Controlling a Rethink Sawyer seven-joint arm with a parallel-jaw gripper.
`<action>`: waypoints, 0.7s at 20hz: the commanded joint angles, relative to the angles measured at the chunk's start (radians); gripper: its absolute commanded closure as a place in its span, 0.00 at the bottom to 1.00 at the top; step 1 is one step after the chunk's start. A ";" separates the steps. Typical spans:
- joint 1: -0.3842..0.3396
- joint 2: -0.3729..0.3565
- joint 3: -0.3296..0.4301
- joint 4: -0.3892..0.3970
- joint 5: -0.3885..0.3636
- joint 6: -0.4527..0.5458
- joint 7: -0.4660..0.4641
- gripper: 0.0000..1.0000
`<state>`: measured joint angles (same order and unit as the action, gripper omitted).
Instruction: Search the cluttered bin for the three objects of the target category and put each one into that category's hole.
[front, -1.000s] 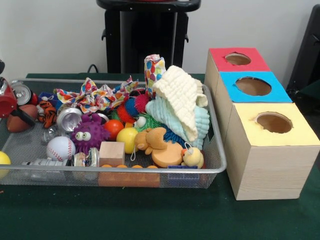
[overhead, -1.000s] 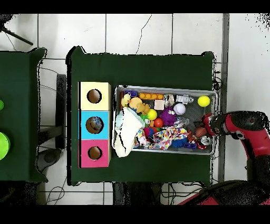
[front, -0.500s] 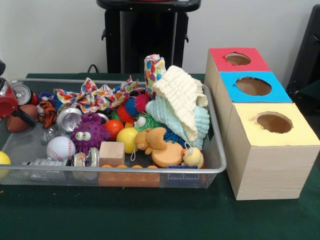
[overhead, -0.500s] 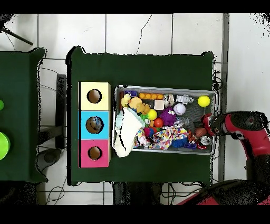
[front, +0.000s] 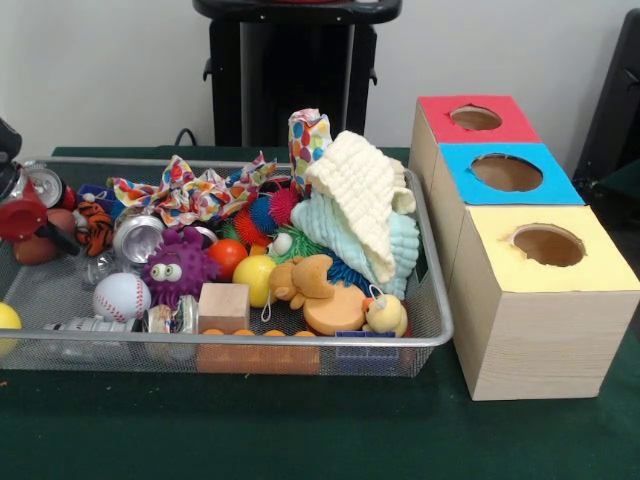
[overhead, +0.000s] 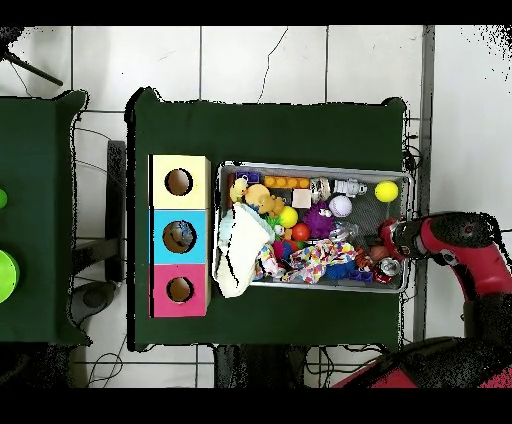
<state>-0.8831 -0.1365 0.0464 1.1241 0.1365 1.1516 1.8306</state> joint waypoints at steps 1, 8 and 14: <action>0.013 0.060 0.027 -0.099 -0.079 -0.115 -0.020 1.00; -0.002 0.097 0.041 -0.139 -0.090 -0.144 -0.045 1.00; -0.025 0.114 0.077 -0.115 -0.065 -0.177 -0.057 1.00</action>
<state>-0.8633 -0.1050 0.0656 1.0573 0.1174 1.1518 1.8306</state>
